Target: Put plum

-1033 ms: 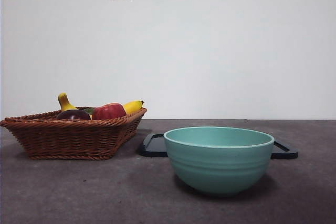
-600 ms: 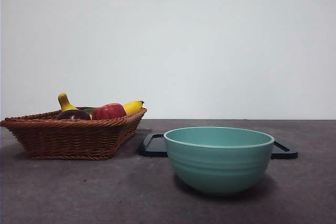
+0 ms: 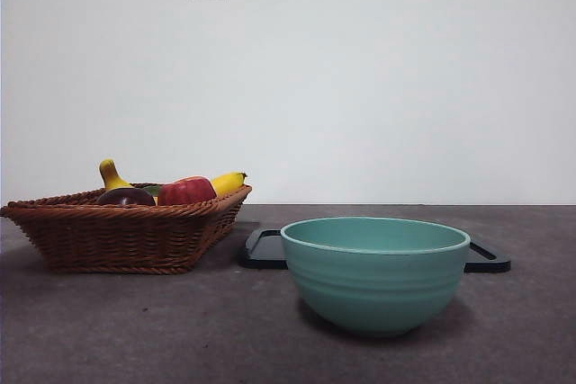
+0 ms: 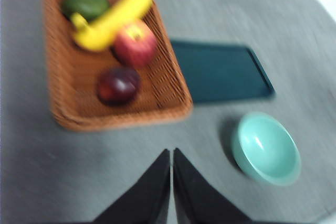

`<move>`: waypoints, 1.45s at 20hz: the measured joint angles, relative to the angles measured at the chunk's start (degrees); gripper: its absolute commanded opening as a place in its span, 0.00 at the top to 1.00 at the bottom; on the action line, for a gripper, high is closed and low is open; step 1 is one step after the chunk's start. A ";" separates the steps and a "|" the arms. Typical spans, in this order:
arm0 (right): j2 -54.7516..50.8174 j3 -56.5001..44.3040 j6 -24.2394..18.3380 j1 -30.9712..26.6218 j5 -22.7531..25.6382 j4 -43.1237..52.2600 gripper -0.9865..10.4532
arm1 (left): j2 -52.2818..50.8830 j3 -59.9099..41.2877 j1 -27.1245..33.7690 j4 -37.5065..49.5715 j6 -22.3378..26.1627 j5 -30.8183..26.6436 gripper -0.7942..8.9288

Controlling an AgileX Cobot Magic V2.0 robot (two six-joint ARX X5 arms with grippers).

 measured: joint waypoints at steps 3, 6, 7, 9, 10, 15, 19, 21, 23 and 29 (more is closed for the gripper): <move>1.40 0.39 -2.56 2.19 0.00 -3.13 0.91 | 0.83 0.17 -0.81 -3.02 2.23 0.35 0.91; 1.49 0.44 -3.52 3.28 -0.02 -3.23 0.91 | 0.76 0.17 -0.81 -3.34 3.06 0.35 0.91; 1.51 0.46 -3.63 3.32 -0.02 -3.23 0.91 | 0.76 0.17 -0.81 -3.34 3.23 0.35 0.91; 1.51 0.48 -3.69 3.32 0.00 -3.21 0.90 | 0.76 0.17 -0.81 -3.34 3.41 0.35 0.84; 1.51 0.48 -3.72 3.32 0.00 -3.21 0.85 | 0.76 0.17 -0.81 -3.34 3.41 0.35 0.75; 1.51 0.48 -3.69 3.32 0.00 -3.21 0.53 | 0.76 0.20 -0.81 -3.37 3.43 0.35 0.49; 1.51 0.48 -3.69 3.32 0.00 -3.23 0.53 | 0.76 0.20 -0.81 -3.37 3.41 0.35 0.49; 1.51 0.48 -3.69 3.32 0.00 -3.23 0.53 | 0.76 0.20 -0.81 -3.37 3.41 0.35 0.49; 1.51 0.48 -3.69 3.32 0.00 -3.21 0.53 | 0.79 0.20 -0.81 -3.34 3.41 0.33 0.49; 1.51 0.48 -3.69 3.32 0.00 -3.17 0.53 | 5.14 3.96 -0.98 -3.19 3.41 -0.24 0.50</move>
